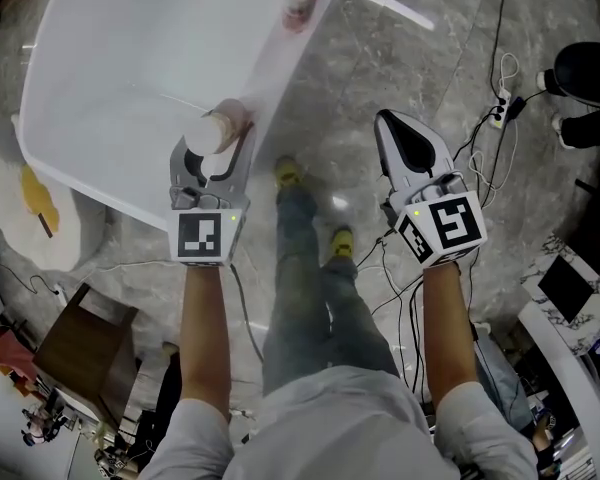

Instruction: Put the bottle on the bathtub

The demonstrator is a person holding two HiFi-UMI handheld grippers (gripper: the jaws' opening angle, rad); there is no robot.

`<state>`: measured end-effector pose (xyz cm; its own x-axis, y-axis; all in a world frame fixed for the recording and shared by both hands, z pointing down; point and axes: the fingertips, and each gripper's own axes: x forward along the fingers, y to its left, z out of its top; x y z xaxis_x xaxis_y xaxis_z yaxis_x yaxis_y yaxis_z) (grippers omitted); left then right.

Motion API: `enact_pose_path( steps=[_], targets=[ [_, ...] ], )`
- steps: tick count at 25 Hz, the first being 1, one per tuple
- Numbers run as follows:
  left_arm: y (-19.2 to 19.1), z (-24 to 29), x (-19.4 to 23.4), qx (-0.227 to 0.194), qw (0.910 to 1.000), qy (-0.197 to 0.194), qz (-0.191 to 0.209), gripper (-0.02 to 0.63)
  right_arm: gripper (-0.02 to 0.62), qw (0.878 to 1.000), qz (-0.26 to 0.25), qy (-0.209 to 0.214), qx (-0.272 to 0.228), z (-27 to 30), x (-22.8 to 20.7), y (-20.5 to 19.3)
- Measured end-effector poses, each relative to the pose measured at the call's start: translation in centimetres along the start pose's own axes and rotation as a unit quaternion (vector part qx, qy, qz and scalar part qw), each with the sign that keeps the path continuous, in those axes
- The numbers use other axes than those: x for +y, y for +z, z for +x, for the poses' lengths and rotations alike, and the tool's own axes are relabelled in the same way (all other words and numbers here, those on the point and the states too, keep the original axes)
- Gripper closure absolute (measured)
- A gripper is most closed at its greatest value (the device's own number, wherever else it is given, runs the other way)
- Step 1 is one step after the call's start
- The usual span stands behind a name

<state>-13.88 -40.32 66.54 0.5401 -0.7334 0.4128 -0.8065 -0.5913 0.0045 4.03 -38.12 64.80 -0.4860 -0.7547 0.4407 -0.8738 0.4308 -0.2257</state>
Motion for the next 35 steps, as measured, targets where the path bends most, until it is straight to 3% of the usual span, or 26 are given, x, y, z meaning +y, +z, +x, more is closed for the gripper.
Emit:
enact_pose_path(
  steps=[4,7,11,20,25,28,31,35],
  targets=[
    [0.0,-0.3,0.1,-0.003,1.0,0.004,-0.001,0.39,0.592,1.0,0.0,-0.004,-0.001,-0.6,0.2,0.1],
    [-0.2,-0.5,0.0,0.01,0.9997,-0.001,0.021,0.387,0.592,1.0,-0.001,-0.006,-0.002,-1.1,0.2,0.3],
    [-0.5,-0.9,-0.4,0.026,0.9993,-0.003,0.029,0.334,0.592,1.0,-0.003,-0.006,-0.007,-1.6,0.3,1.0],
    [0.2,-3.9,-0.8,0.029,0.9994,0.018,0.004,0.325,0.592,1.0,-0.001,-0.014,-0.013,-4.2,1.1,2.5],
    [1.1,-6.4,-1.4,0.017,0.9989,0.029,-0.033,0.328,0.592,1.0,-0.009,-0.014,-0.026,-6.3,2.0,4.2],
    [2.3,-8.3,-1.8,0.006,0.9976,0.039,-0.057,0.348,0.592,0.999,-0.008,-0.016,-0.035,-7.9,2.8,5.6],
    [3.8,-10.2,-1.7,-0.012,0.9946,0.059,-0.084,0.431,0.592,0.999,-0.013,-0.017,-0.049,-9.4,3.6,7.1],
    [5.6,-12.2,-2.3,-0.02,0.9931,0.074,-0.089,0.496,0.592,0.998,-0.007,-0.025,-0.062,-11.7,4.4,8.5]
  ],
)
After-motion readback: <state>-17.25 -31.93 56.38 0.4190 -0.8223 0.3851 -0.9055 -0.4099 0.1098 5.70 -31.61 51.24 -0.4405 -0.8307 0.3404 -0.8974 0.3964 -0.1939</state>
